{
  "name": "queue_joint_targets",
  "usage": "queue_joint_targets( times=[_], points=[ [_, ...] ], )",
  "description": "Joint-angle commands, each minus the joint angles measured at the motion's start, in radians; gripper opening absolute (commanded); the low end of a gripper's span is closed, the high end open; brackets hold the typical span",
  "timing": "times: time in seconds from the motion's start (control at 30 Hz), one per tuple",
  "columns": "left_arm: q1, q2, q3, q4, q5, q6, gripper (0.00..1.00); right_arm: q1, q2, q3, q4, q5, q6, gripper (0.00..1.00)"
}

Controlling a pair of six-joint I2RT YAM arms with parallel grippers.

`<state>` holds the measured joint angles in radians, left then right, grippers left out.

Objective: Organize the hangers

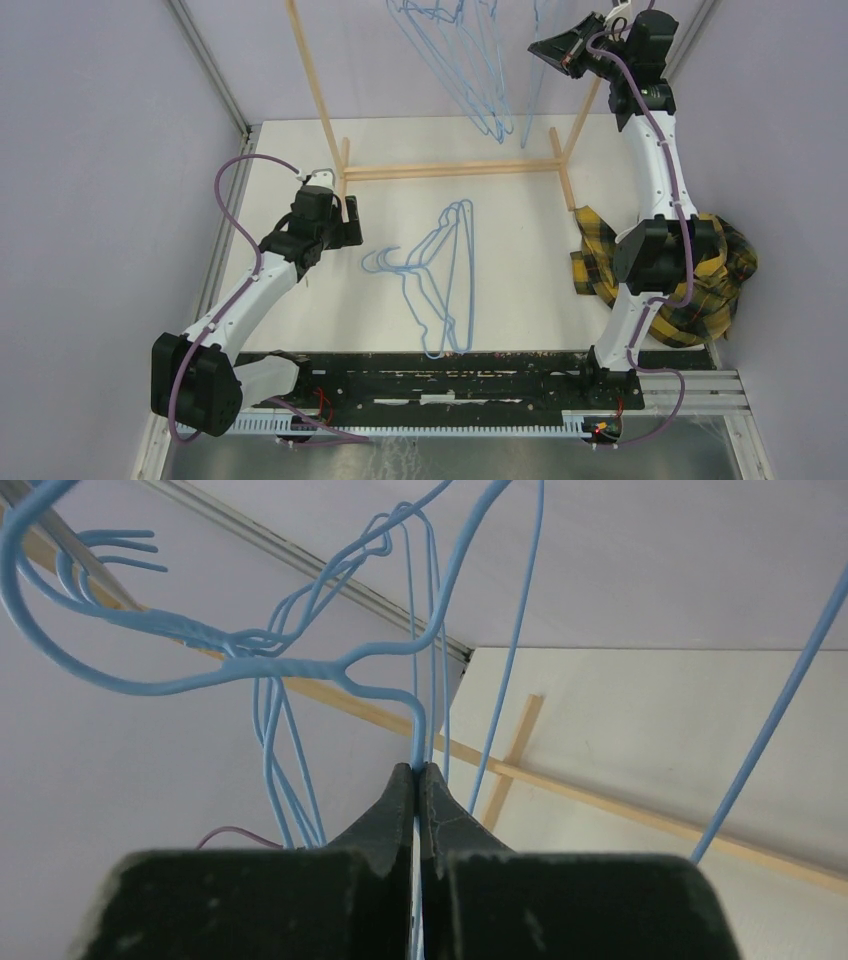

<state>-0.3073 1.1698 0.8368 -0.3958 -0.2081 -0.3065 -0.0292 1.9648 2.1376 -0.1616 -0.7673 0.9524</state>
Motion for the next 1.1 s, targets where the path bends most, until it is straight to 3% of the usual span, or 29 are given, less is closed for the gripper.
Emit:
queue_joint_targets(
  times=[0.0,0.43,1.07],
  points=[
    [-0.003,-0.007,0.027,0.018,-0.016,-0.003,0.92,-0.005,-0.021,0.009,0.0,0.037,-0.026,0.01],
    [-0.002,-0.004,0.028,0.018,-0.013,-0.005,0.92,-0.005,-0.141,-0.088,0.057,-0.015,-0.053,0.01],
    [-0.001,-0.009,0.03,0.02,-0.023,0.001,0.92,0.004,-0.058,0.066,-0.012,0.158,0.03,0.01]
  ],
)
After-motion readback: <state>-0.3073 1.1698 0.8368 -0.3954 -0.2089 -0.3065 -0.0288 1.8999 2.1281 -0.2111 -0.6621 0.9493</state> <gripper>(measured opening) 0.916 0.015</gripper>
